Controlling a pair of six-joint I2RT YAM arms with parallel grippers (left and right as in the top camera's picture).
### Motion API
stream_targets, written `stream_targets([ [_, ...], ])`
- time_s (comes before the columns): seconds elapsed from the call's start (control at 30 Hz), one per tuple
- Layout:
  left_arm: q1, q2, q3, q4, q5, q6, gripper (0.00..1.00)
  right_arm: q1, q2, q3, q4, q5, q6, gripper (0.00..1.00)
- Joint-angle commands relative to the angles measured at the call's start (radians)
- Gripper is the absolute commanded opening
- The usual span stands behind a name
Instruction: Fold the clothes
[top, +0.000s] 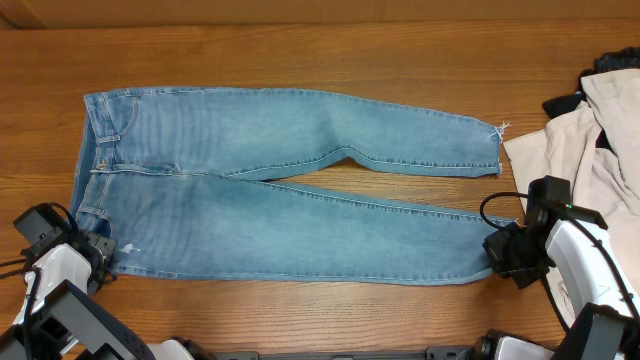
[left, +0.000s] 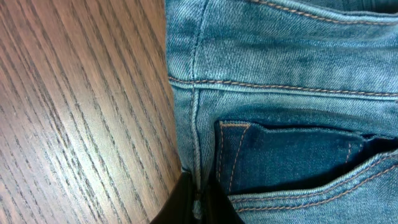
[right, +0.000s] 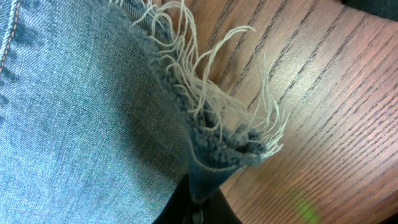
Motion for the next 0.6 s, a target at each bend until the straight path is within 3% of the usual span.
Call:
stream_targets([
  [0.0, 0.005, 0.012, -0.008, -0.019, -0.009, 0.023, 0.04, -0.004, 0.0, 0.023, -0.002, 0.028, 0.0, 0.04],
  [0.3, 0.005, -0.061, 0.14, -0.259, -0.006, 0.022, 0.04, -0.004, -0.005, 0.035, -0.039, 0.024, -0.008, 0.04],
  [0.57, 0.035, -0.221, 0.348, -0.494, 0.006, 0.014, 0.04, -0.005, -0.068, 0.186, -0.172, 0.021, -0.052, 0.04],
])
